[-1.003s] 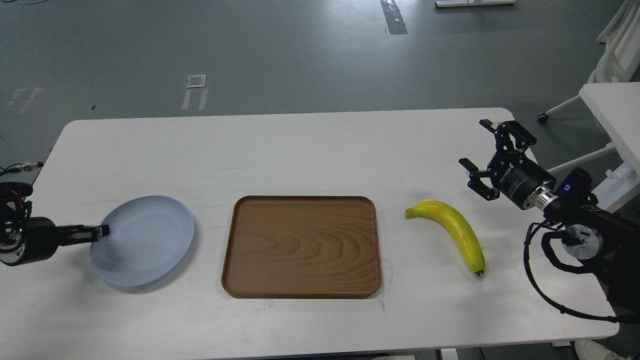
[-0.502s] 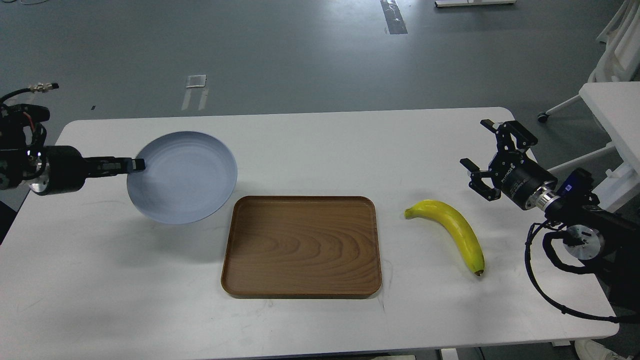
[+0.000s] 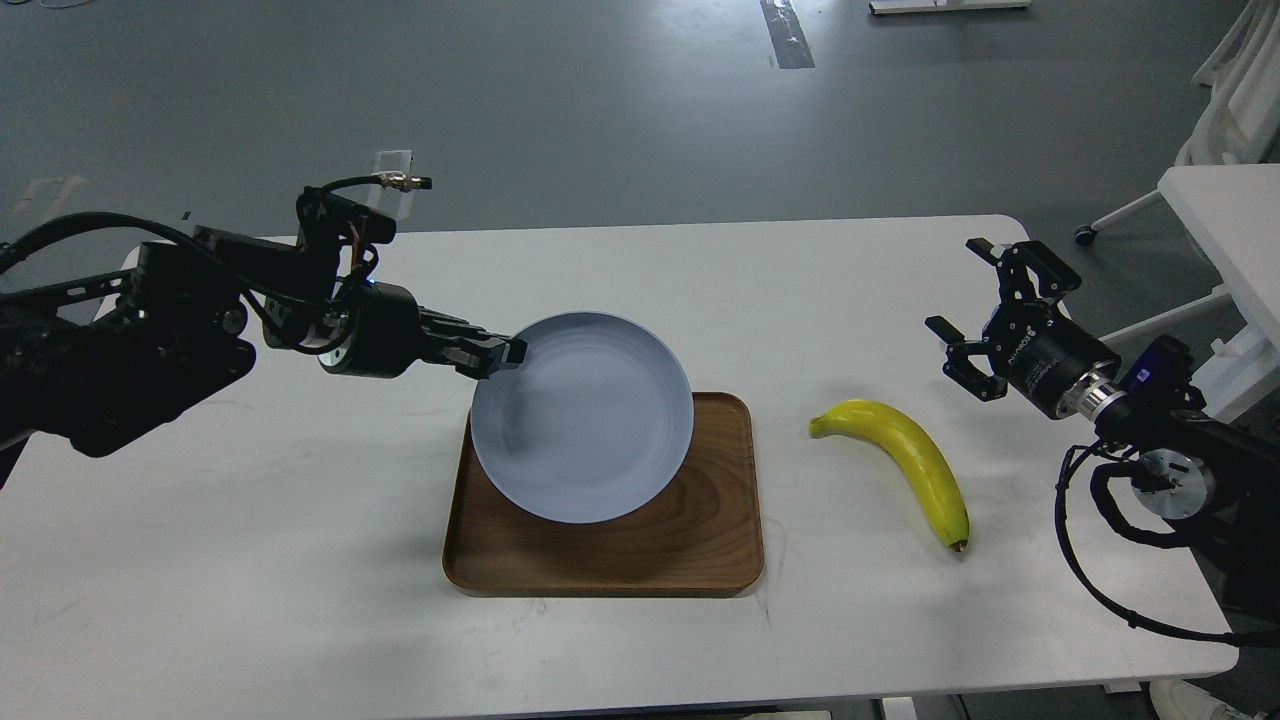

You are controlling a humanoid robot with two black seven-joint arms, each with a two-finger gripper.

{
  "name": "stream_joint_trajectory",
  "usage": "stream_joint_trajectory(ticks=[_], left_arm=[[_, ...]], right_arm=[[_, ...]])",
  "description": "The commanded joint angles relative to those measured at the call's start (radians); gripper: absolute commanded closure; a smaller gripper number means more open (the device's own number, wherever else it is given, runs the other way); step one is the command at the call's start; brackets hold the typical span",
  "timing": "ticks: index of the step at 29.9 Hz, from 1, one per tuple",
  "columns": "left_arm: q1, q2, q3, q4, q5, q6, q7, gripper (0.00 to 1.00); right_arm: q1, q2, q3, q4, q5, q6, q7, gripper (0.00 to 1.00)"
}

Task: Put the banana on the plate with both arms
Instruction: 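Lift the blue plate with the left gripper and set it on the tray, then release the plate and withdraw the left gripper upward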

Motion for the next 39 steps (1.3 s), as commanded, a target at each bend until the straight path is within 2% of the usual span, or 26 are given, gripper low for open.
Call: stream_joint_trajectory(ticks=[1,17,24,25,26,28,36,39], left_arm=[[-0.002,-0.073,0.043,0.06,0.001,0.0,0.014,1.0],[0.014,-0.191,0.112,0.205,-0.007,0.0,0.022,1.0],[0.015,-0.198,0.112,0.208,-0.014,0.0,0.022,1.0],[0.015,-0.198,0.112,0.208,-0.016,0.0,0.022,0.71],[0.015,-0.199,0.112,0.208,-0.017,0.0,0.02,0.34],[0.014,-0.199,0.11,0.208,-0.019,0.0,0.02,0.09],[0.0,-0.176,0.093,0.197,-0.213,0.0,0.019,0.03],[-0.005,-0.129,0.045,0.197,-0.452,0.0,0.013,0.02]], right_arm=[[-0.002,-0.003,0.0,0.0,0.0,0.0,0.0,0.0],[-0.006,-0.009,0.0,0.0,0.0,0.0,0.0,0.0],[-0.006,-0.009,0.0,0.0,0.0,0.0,0.0,0.0],[-0.006,-0.009,0.0,0.0,0.0,0.0,0.0,0.0],[-0.006,-0.009,0.0,0.0,0.0,0.0,0.0,0.0],[-0.006,-0.009,0.0,0.0,0.0,0.0,0.0,0.0],[-0.006,-0.009,-0.001,0.0,-0.001,0.0,0.0,0.0],[-0.001,-0.009,-0.001,0.0,-0.001,0.0,0.0,0.0]])
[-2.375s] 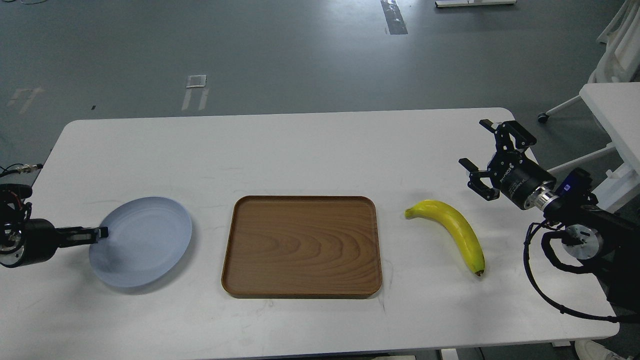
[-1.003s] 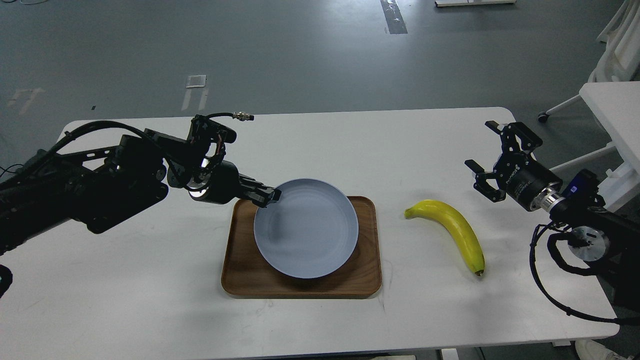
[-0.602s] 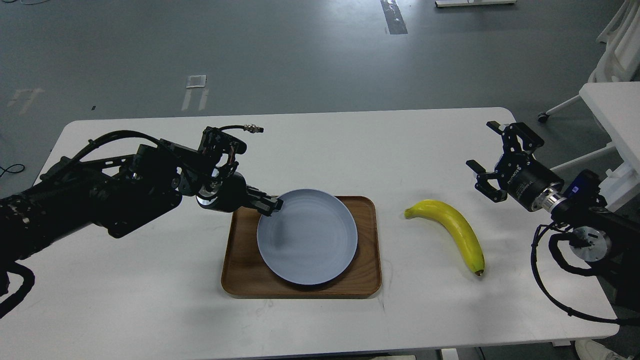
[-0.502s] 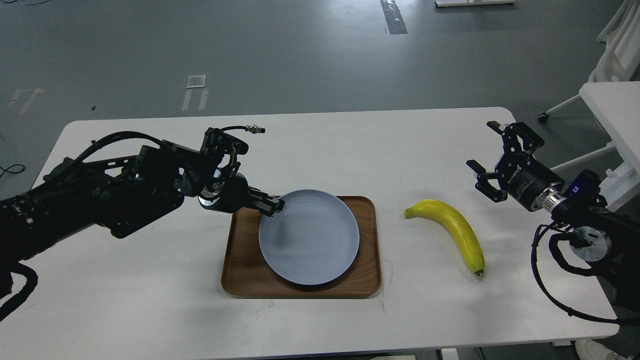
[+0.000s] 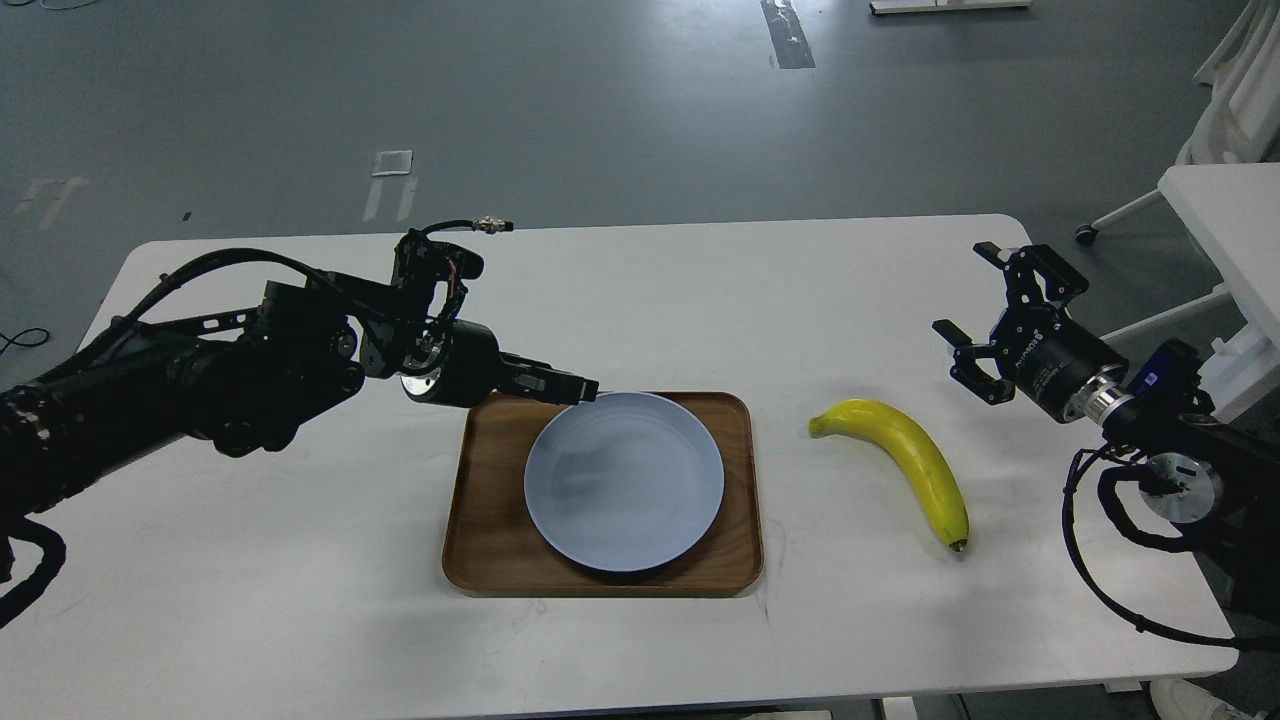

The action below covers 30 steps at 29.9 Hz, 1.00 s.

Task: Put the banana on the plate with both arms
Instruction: 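Release the plate and withdraw the left gripper upward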

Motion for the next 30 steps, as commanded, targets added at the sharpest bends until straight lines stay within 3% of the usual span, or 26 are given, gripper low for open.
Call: stream_joint_trajectory(ticks=[1,7,12,21,25,30], left_arm=[[-0.005,0.06,-0.085,0.0,-0.326,0.0,-0.007,0.02],[0.059,0.172,-0.205,0.003,-0.912,0.0,-0.008,0.02],[0.179,0.238,-0.267,0.011,-1.169,0.0,-0.01,0.02],[0.495,0.226,-0.594,0.012,-1.201,0.0,0.004,0.02],[0.509,0.214,-0.602,0.012,-1.198,0.0,0.001,0.02],[0.503,0.208,-0.605,0.011,-1.195,0.0,0.002,0.02]], right_arm=[[0.004,0.0,-0.001,-0.001,-0.001,0.0,0.0,0.0],[0.006,0.0,-0.001,-0.005,-0.003,0.0,0.0,0.0],[0.007,-0.001,-0.003,-0.003,-0.004,0.0,0.0,0.0],[0.027,-0.056,-0.057,0.041,-0.081,0.0,0.0,0.0],[0.099,-0.147,-0.083,0.152,-0.231,0.0,0.0,0.0],[0.343,-0.258,-0.256,0.27,-0.487,0.0,0.0,0.0]])
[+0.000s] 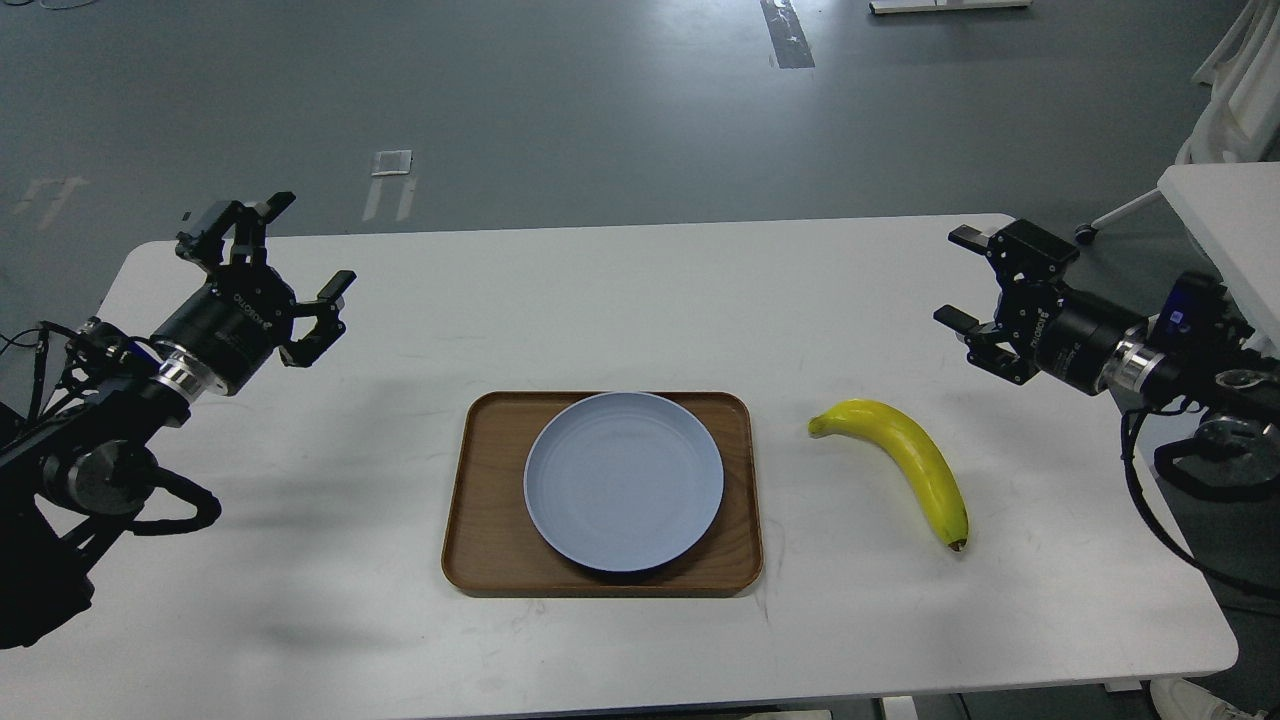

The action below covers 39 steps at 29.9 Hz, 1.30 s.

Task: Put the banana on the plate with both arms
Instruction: 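Release the plate and withdraw the left gripper upward, then reach the right gripper down to the banana's stem and grasp it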

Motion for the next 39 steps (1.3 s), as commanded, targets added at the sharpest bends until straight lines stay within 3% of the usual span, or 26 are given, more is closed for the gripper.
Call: stream_joint_trajectory(ticks=[1,5,14,23,28,39], left_arm=[[-0.006,-0.005,-0.002,-0.001,0.002,0.0,0.0,0.02],[-0.009,-0.008,-0.002,-0.003,0.006,0.0,0.0,0.02],[-0.007,0.005,-0.002,-0.006,0.008,0.0,-0.001,0.02],[-0.007,0.006,-0.002,-0.009,0.008,0.0,-0.001,0.02],[-0.007,0.009,-0.002,-0.011,0.008,0.0,-0.003,0.02],[-0.003,0.012,-0.003,-0.011,0.008,0.0,-0.004,0.02]], right_arm=[[0.164,-0.045,-0.141,0.046,-0.138,0.0,0.0,0.0],[0.415,-0.038,-0.416,0.078,-0.345,0.0,0.0,0.0],[0.574,0.066,-0.775,0.112,-0.718,0.0,0.0,0.0],[0.574,0.21,-0.895,0.041,-0.741,0.0,0.0,0.0],[0.565,0.304,-0.953,-0.029,-0.737,-0.065,0.0,0.0],[0.494,0.344,-0.955,-0.068,-0.734,-0.09,0.0,0.04]])
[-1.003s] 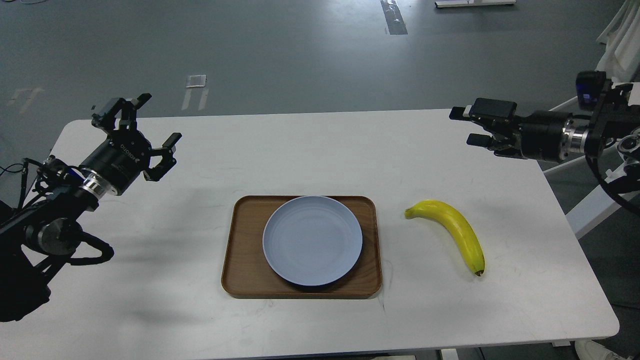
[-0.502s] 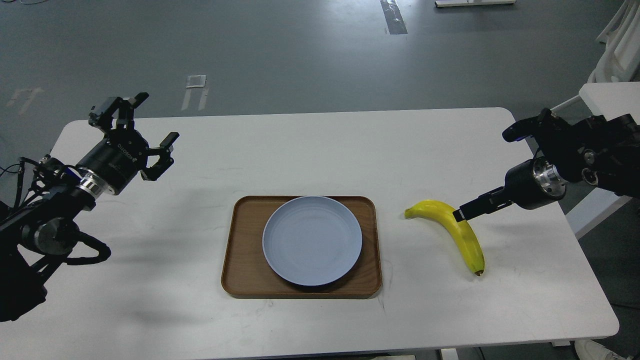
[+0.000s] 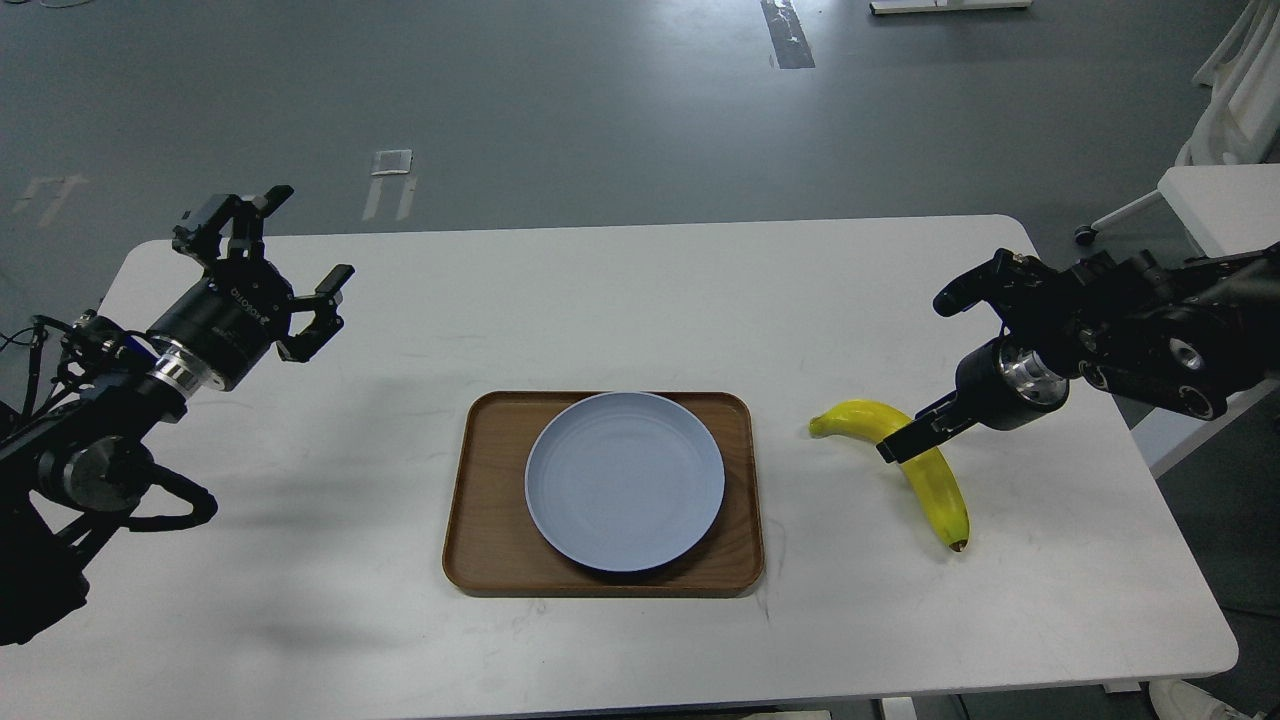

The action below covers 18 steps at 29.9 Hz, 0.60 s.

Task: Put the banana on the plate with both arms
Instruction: 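Reach the right gripper down to the banana's stem and grasp it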

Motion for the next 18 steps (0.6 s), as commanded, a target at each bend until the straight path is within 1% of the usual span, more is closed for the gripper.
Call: stream_joint_trajectory(ticks=[1,3,4,5,6,7,9,11,13,15,17,18], left_arm=[[0.002,0.0,-0.001,0.0,0.0,0.0,0.0,0.02],[0.001,0.002,-0.001,0.0,0.0,0.0,0.0,0.02],[0.002,0.002,-0.001,0.0,0.0,0.0,0.0,0.02],[0.002,0.002,-0.001,0.0,0.0,0.0,0.0,0.02],[0.002,0.003,-0.001,0.0,0.0,0.0,0.0,0.02],[0.002,0.003,-0.001,0.0,0.0,0.0,0.0,0.02],[0.002,0.003,-0.002,0.0,0.0,0.0,0.0,0.02],[0.001,0.003,-0.002,0.0,0.0,0.0,0.0,0.02],[0.001,0.003,-0.007,0.0,0.0,0.0,0.0,0.02],[0.002,0.003,-0.008,0.0,0.0,0.0,0.0,0.02],[0.001,0.003,-0.008,0.0,0.0,0.0,0.001,0.02],[0.001,0.003,-0.008,0.0,0.0,0.0,0.001,0.02]], right_arm=[[-0.028,0.013,0.001,-0.004,0.002,-0.035,0.0,0.07],[-0.034,0.019,0.001,-0.004,0.002,-0.044,0.0,0.11],[-0.034,0.019,0.001,-0.004,0.002,-0.042,0.0,0.2],[-0.034,0.019,0.001,-0.004,0.002,-0.042,0.0,0.21],[-0.036,0.021,0.0,-0.004,0.002,-0.041,0.0,0.33],[-0.036,0.021,-0.002,-0.002,0.002,-0.039,0.0,0.38],[-0.034,0.021,-0.006,-0.002,0.0,-0.038,0.0,0.58],[-0.034,0.021,-0.017,-0.001,0.002,-0.038,0.0,0.69],[-0.034,0.019,-0.02,-0.001,0.002,-0.038,0.0,0.71],[-0.031,0.011,-0.02,0.001,0.002,-0.036,0.0,0.83],[-0.028,0.008,-0.02,0.001,0.002,-0.036,0.0,0.9],[-0.026,0.005,-0.02,0.001,0.002,-0.036,0.0,0.9]])
